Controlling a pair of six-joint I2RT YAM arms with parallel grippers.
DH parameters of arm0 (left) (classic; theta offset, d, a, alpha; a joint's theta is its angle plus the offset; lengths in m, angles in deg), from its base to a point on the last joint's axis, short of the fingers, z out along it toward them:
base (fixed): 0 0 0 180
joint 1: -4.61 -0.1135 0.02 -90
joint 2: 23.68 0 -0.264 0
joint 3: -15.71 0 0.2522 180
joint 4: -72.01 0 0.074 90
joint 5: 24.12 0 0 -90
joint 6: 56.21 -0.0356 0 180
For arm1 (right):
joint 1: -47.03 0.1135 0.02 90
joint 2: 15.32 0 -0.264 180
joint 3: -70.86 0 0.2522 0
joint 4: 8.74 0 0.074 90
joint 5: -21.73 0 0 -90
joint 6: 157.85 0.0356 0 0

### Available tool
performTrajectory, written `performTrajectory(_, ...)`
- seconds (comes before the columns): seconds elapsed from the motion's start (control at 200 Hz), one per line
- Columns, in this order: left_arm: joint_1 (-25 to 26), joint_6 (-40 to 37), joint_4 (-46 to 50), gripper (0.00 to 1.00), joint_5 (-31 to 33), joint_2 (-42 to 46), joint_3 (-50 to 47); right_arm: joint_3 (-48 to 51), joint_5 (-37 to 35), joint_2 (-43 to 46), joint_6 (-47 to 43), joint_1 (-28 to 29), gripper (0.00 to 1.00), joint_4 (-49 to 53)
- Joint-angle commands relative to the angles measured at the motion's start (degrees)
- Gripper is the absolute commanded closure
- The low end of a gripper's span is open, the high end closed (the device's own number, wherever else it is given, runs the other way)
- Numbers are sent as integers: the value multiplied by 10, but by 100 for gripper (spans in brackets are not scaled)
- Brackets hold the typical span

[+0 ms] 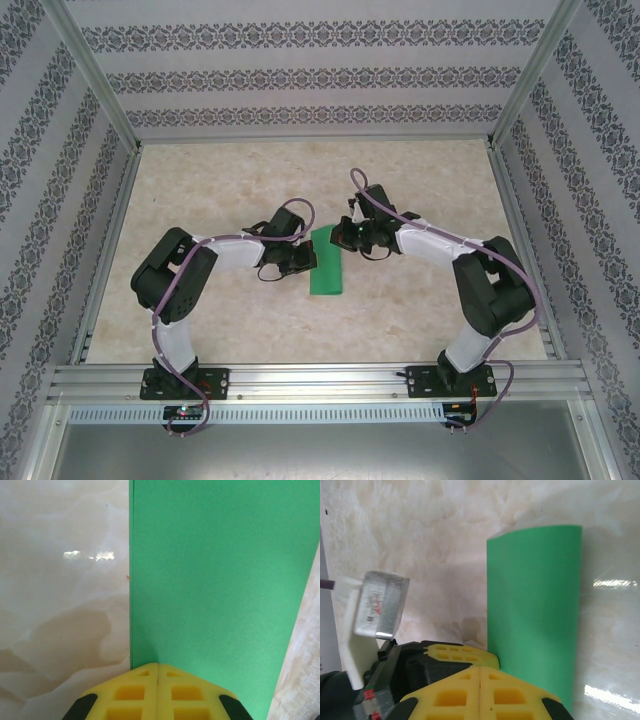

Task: Fold a paper plane with a square sheet of paper (pick it up from the middle)
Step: Hold the square sheet of paper at the center of the table, then fold the square sheet of paper in half at the center of the table.

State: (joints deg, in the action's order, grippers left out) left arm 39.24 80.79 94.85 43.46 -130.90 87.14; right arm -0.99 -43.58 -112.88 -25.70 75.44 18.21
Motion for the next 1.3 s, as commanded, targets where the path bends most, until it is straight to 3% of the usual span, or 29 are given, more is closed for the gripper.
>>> performTrajectory(0.0,8,-10,30,100,13,-21,5,8,31,-25,4,3,95,-34)
performTrajectory(0.809,8,-21,44,100,15,-27,7,64,-10,-109,-42,-17,88,-33)
performTrajectory(1.119,8,-24,45,100,13,-28,6,78,37,-7,-39,-16,85,-49)
performTrajectory(1.294,8,-25,47,100,13,-31,11,96,50,-14,-11,2,85,-80)
